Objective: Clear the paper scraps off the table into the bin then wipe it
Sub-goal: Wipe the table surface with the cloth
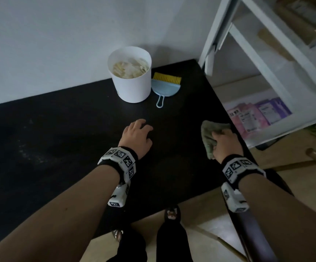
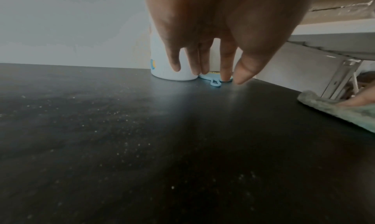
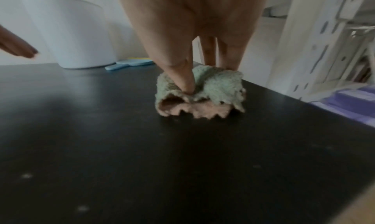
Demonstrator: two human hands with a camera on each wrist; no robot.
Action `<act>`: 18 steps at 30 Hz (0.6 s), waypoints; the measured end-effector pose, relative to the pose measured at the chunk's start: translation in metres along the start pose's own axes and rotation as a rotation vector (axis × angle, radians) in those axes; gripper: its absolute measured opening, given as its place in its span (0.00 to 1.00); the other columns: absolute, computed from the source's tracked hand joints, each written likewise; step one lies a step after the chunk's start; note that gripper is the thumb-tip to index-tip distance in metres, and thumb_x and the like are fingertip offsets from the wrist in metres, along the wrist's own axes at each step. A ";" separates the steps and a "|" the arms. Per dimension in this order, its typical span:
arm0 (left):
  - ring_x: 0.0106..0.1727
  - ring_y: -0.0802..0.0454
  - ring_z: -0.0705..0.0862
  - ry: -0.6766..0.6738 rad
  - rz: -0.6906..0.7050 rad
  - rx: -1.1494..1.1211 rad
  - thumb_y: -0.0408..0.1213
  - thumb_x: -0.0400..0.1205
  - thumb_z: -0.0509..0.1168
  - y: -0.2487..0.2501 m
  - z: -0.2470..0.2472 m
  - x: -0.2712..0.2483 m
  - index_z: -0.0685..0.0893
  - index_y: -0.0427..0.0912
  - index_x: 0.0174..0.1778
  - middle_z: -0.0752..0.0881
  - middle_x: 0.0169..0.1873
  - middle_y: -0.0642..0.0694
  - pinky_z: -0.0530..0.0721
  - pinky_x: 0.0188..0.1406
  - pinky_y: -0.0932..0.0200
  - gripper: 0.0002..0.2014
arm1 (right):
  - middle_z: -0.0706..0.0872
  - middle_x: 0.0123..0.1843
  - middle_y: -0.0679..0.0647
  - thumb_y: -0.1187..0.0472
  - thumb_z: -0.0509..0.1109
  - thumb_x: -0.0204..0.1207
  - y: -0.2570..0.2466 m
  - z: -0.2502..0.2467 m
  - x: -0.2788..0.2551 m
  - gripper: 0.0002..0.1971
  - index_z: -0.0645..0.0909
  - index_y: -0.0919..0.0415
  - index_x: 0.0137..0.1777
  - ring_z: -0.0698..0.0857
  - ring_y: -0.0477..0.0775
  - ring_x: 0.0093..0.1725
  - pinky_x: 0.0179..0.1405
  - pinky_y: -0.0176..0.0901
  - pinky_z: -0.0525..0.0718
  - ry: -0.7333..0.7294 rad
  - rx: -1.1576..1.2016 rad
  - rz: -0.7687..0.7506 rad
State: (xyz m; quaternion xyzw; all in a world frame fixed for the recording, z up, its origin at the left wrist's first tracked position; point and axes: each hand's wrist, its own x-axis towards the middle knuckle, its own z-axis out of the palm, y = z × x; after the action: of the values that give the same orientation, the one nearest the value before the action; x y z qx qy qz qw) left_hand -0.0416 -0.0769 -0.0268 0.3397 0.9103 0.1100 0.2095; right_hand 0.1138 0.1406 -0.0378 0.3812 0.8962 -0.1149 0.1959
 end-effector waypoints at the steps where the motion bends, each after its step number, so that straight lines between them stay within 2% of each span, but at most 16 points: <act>1: 0.81 0.45 0.60 -0.006 -0.003 0.004 0.39 0.83 0.60 0.002 0.002 0.000 0.70 0.50 0.76 0.61 0.80 0.45 0.56 0.81 0.50 0.23 | 0.63 0.77 0.62 0.62 0.65 0.80 -0.005 0.003 -0.003 0.25 0.69 0.55 0.78 0.64 0.67 0.76 0.72 0.53 0.72 0.014 0.008 0.003; 3: 0.81 0.46 0.60 -0.003 -0.027 -0.006 0.39 0.83 0.60 -0.001 0.003 -0.002 0.71 0.50 0.76 0.61 0.80 0.46 0.56 0.81 0.50 0.23 | 0.65 0.77 0.60 0.60 0.62 0.81 -0.029 0.014 -0.012 0.22 0.70 0.55 0.76 0.65 0.65 0.77 0.71 0.52 0.72 0.035 0.041 -0.049; 5: 0.81 0.45 0.60 0.021 -0.060 -0.009 0.39 0.82 0.60 -0.004 0.003 -0.004 0.72 0.50 0.75 0.62 0.80 0.46 0.56 0.81 0.50 0.23 | 0.65 0.78 0.58 0.58 0.60 0.81 -0.061 0.032 -0.025 0.21 0.71 0.54 0.75 0.62 0.62 0.79 0.72 0.49 0.71 0.043 0.072 -0.202; 8: 0.80 0.44 0.62 0.045 -0.102 0.014 0.38 0.81 0.61 -0.008 0.002 -0.007 0.72 0.48 0.75 0.64 0.79 0.44 0.57 0.80 0.50 0.23 | 0.61 0.80 0.57 0.60 0.57 0.84 -0.110 0.043 -0.053 0.22 0.68 0.53 0.78 0.54 0.63 0.83 0.74 0.53 0.71 -0.055 0.015 -0.486; 10: 0.79 0.43 0.62 0.046 -0.104 0.035 0.38 0.81 0.61 -0.005 0.001 -0.008 0.72 0.47 0.75 0.64 0.79 0.44 0.57 0.80 0.50 0.24 | 0.59 0.81 0.57 0.62 0.57 0.84 -0.119 0.039 -0.056 0.23 0.67 0.52 0.79 0.54 0.63 0.82 0.72 0.55 0.73 -0.091 -0.056 -0.555; 14: 0.80 0.44 0.62 0.034 -0.080 0.062 0.38 0.81 0.60 0.005 0.003 -0.011 0.71 0.48 0.76 0.63 0.79 0.44 0.57 0.80 0.50 0.24 | 0.62 0.80 0.56 0.59 0.60 0.82 -0.085 0.028 -0.037 0.22 0.71 0.51 0.76 0.60 0.62 0.79 0.72 0.52 0.73 -0.085 -0.045 -0.481; 18: 0.80 0.43 0.62 0.039 -0.072 0.079 0.39 0.81 0.60 0.001 0.007 -0.024 0.69 0.48 0.77 0.63 0.79 0.43 0.58 0.80 0.50 0.25 | 0.68 0.74 0.57 0.58 0.65 0.78 -0.033 0.016 -0.032 0.20 0.76 0.50 0.70 0.68 0.63 0.72 0.67 0.53 0.76 0.000 -0.065 -0.240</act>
State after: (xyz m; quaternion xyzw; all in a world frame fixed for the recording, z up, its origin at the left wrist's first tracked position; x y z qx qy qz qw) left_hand -0.0215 -0.0921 -0.0249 0.3124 0.9295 0.0727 0.1819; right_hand 0.1139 0.0922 -0.0363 0.2644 0.9386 -0.1084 0.1931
